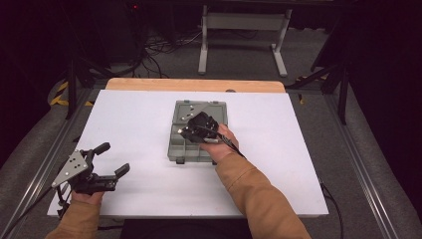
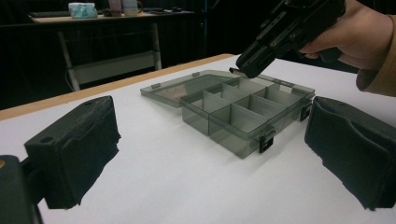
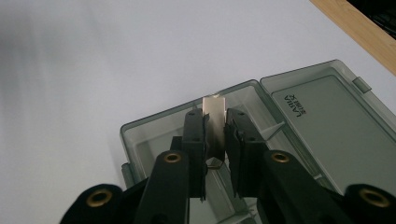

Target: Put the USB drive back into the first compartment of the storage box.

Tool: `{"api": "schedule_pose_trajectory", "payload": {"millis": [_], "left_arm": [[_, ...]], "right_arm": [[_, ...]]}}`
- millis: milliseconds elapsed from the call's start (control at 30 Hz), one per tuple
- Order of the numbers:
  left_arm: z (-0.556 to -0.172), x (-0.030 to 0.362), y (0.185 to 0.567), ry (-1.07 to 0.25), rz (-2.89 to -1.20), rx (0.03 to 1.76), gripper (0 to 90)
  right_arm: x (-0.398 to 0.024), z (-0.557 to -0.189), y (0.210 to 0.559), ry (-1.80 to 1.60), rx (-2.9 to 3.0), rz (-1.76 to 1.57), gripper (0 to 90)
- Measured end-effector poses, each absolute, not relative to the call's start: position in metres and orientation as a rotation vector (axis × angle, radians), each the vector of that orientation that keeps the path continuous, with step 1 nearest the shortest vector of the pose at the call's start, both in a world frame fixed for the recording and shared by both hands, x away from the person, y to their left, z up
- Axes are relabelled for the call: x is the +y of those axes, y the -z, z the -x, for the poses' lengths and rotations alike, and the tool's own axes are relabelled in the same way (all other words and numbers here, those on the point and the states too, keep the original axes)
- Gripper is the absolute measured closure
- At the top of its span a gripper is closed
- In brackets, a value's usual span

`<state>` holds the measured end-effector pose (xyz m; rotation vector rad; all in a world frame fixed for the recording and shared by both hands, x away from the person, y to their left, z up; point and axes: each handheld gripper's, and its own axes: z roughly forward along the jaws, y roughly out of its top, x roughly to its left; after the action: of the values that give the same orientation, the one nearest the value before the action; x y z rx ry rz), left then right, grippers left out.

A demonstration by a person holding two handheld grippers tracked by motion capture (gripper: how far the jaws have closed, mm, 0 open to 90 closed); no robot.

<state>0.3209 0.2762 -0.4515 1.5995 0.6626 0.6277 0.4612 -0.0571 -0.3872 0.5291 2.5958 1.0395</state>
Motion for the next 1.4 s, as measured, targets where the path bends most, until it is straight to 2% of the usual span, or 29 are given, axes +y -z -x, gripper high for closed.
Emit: {"api": "schedule_pose_trajectory", "payload": {"millis": [867,1400], "left_arm": [[-0.322,0.277,0.452,-0.625,-1.600,0.660,3.6],[-0.322,0.277,0.452,-0.621,-1.600,0.662,3.6]], "right_arm": [[-0.041,-0.493,0.407,-0.998,2.594,-0.624,78.7],[-0.036,-0.500,0.418,-0.986,2.609,-0.644,78.7]]}}
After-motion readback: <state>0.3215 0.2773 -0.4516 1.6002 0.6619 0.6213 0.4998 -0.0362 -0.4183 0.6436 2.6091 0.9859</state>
